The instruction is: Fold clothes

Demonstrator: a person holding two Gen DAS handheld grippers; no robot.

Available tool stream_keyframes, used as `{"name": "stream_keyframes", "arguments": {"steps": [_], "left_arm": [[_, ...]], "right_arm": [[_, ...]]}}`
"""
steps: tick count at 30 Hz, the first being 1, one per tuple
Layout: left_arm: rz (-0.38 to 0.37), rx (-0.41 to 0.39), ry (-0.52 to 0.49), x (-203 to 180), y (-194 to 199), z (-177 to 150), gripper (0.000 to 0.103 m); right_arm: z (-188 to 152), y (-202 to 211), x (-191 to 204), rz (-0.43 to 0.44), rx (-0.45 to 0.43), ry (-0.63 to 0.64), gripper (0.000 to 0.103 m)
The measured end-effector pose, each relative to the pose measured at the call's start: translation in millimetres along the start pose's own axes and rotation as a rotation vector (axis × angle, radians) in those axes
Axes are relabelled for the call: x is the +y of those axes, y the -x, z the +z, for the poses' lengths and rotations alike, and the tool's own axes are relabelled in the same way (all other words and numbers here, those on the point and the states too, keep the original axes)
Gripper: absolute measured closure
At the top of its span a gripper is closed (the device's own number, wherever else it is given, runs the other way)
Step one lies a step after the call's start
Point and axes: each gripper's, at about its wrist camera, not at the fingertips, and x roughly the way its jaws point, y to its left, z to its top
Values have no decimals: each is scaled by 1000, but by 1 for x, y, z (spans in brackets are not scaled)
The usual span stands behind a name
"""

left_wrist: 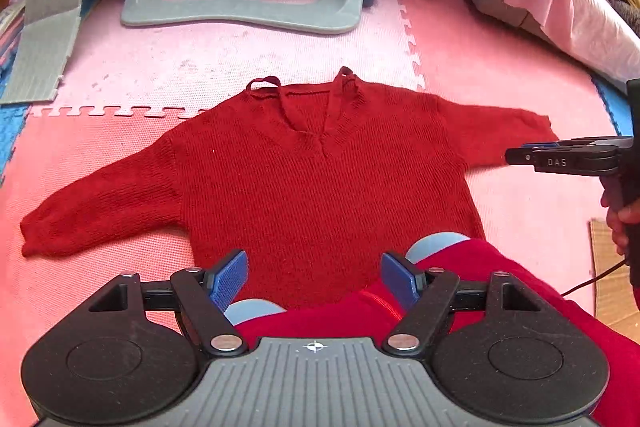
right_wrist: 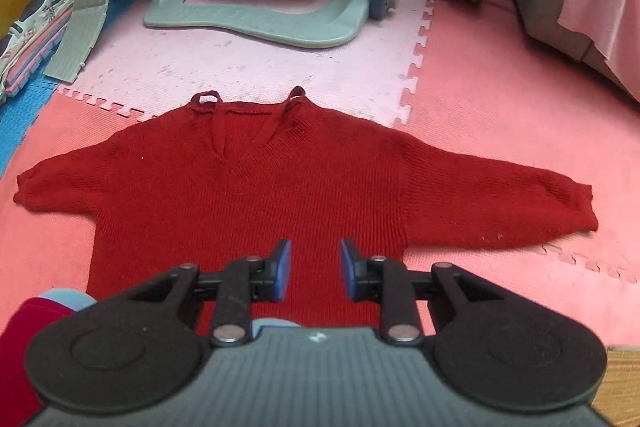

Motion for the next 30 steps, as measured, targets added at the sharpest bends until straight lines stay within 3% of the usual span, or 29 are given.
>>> {"name": "stream_keyframes", "arguments": {"steps": [6, 9, 12, 16, 20, 25, 27, 30], "left_arm": [[-46, -4, 119, 1, -8, -19, 27], [-26, 69, 212, 12, -27, -19, 27], [-27, 82, 300, 28, -34, -19, 27], [-75, 124, 423, 33, -32, -31, 27], [-21, 233, 390, 11, -24, -46, 27], [-22, 378, 392, -16, 5, -61, 27], [-27, 396, 383, -28, 30, -60, 27], [-91, 403, 439, -36, 61, -57, 27]], "right_arm": [[-30, 11, 13, -44, -42, -47, 59], [-24, -15, 13, -48, 32, -74, 58], [-25, -35, 6, -109, 89, -124, 57], [-37, -49, 18, -97, 241, -41, 57], [-48, -15, 33, -76, 324, 0, 56], [-41, 46, 49, -89, 404, 6, 49], [-36, 74, 58, -78, 424, 0, 47], [-32, 111, 78, -77, 436, 26, 44]]}}
